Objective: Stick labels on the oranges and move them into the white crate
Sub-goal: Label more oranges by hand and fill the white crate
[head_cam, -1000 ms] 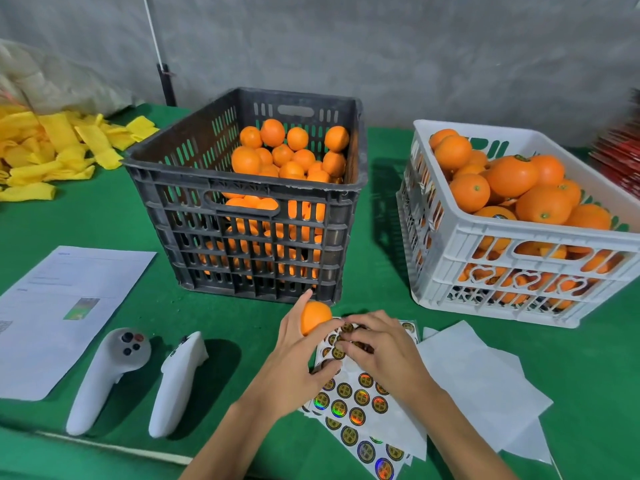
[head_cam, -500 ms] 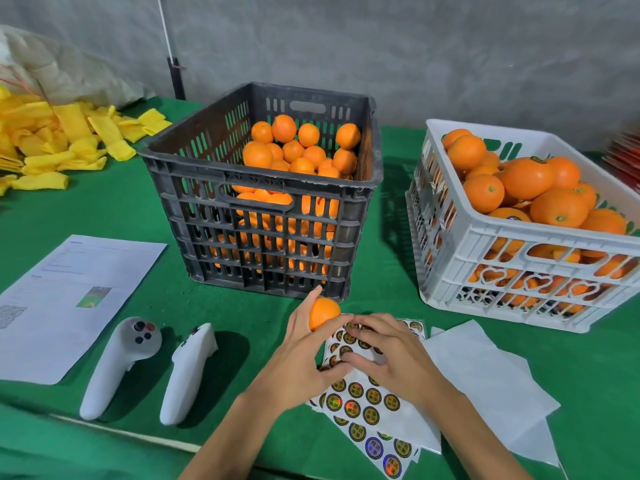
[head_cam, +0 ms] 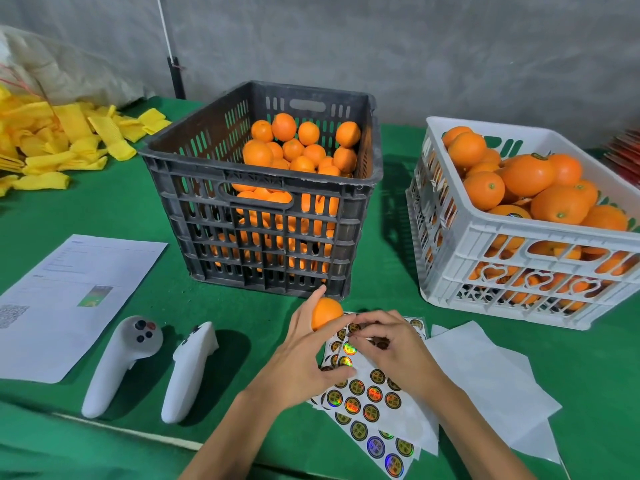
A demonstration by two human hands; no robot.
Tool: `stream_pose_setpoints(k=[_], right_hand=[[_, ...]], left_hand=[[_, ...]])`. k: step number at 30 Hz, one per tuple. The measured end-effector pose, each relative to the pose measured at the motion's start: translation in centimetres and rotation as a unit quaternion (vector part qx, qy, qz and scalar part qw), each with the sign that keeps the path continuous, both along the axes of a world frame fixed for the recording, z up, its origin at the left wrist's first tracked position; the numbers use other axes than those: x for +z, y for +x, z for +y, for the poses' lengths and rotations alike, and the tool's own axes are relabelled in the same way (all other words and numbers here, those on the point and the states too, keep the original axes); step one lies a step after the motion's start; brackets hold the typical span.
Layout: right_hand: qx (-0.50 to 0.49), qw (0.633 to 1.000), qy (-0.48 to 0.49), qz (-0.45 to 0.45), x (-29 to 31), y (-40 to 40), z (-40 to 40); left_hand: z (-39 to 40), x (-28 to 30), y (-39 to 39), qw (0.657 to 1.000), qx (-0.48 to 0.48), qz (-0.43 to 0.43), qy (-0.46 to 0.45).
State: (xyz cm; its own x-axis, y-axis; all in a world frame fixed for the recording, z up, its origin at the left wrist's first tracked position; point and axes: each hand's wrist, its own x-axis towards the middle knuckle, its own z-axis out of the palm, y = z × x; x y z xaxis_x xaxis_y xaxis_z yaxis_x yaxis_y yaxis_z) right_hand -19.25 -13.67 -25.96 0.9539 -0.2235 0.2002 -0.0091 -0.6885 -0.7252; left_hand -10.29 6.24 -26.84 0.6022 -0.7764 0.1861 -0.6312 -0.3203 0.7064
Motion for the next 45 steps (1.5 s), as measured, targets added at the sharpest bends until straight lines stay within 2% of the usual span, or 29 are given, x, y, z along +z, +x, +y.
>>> stream_pose_setpoints(k=[7, 17, 26, 36, 40, 42, 45], right_hand=[[-0.024, 0.994, 0.092, 0.053, 0.9, 0.7, 0.3], [-0.002, 0.997, 0.054, 0.058, 0.8, 0.7, -0.1], [0.006, 1.0, 0.011, -0.009, -0.2, 0.4, -0.3], [-0.006, 0.997, 0.07, 0.022, 0.1, 0.7, -0.2], [0.0, 0.999, 0.028, 0.023, 0.1, 0.6, 0.0], [-0.025, 0.999, 0.027, 0.034, -0.1, 0.8, 0.0], [-0.12, 0.989, 0.086, 0.013, 0.8, 1.4, 0.3]], left_hand=[[0.0, -0.1, -0.1, 1.0, -0.001, -0.002, -0.006], [0.2, 0.0, -0.2, 1.0, -0.001, 0.01, -0.007], [0.0, -0.3, 0.0, 1.0, 0.003, 0.004, -0.005], [0.0, -0.1, -0.1, 1.0, 0.01, 0.017, 0.0], [0.0, -0.2, -0.1, 1.0, 0.01, 0.015, -0.001], [0.0, -0.3, -0.2, 1.0, 0.01, 0.016, 0.0], [-0.1, 0.1, -0.2, 1.0, 0.006, 0.03, -0.005]])
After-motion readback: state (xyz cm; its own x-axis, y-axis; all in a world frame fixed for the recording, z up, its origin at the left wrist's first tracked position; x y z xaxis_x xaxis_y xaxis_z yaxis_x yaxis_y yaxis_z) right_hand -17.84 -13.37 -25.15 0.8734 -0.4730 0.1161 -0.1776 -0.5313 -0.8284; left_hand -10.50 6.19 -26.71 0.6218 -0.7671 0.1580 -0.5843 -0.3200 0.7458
